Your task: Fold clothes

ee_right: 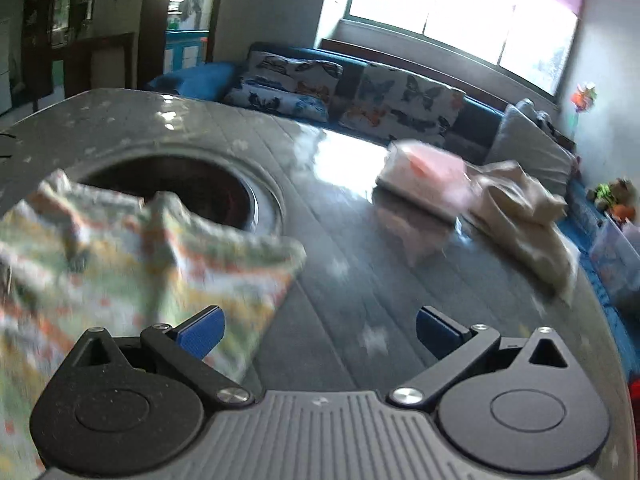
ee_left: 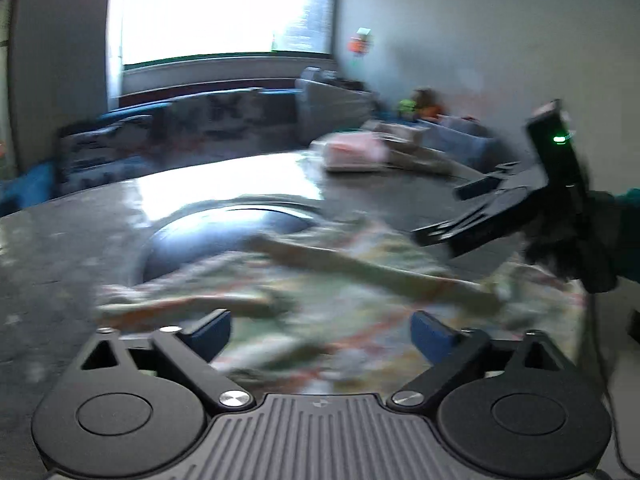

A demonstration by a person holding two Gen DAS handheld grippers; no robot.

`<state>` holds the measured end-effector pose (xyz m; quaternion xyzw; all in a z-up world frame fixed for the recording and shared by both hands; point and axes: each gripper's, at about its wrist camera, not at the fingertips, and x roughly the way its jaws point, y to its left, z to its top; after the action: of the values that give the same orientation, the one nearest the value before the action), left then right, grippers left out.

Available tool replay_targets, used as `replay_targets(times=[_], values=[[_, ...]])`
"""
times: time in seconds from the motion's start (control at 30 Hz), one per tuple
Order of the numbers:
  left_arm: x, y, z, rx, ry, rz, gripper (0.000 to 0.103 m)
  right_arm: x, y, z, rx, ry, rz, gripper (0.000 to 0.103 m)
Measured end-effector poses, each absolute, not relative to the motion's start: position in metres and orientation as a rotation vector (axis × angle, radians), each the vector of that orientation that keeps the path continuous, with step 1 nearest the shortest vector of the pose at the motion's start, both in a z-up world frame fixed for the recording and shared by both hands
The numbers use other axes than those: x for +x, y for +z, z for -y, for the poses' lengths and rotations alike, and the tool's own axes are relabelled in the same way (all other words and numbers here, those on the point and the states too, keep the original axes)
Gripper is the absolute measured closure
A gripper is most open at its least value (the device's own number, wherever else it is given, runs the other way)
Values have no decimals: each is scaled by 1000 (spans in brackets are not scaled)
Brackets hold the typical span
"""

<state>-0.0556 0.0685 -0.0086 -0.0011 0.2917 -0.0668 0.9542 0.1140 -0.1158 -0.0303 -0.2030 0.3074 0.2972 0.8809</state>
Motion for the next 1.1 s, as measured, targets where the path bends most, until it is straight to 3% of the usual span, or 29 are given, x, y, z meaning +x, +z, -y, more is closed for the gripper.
replay_targets(times=[0.27, 0.4, 0.63, 0.83, 0.9, 1.1], values=[[-49, -33, -17, 16, -322, -680, 48, 82, -50, 189, -252, 545, -670, 0], [-53, -45, -4, 47, -346, -714, 53, 78, -57, 226, -168, 479, -673, 0], [-60, -45, -3, 104, -363, -716, 51, 73, -63, 278, -82, 388, -666, 0], [-56, -40, 1, 101, -368, -738, 39, 74, -49, 281, -42, 393, -655, 0], [-54, -35, 0, 83, -367, -732, 23, 78, -39, 266, -32, 451, -645, 0], [-47, -26, -3, 68, -354, -700, 21, 97, -16, 207, -66, 583, -612, 1]])
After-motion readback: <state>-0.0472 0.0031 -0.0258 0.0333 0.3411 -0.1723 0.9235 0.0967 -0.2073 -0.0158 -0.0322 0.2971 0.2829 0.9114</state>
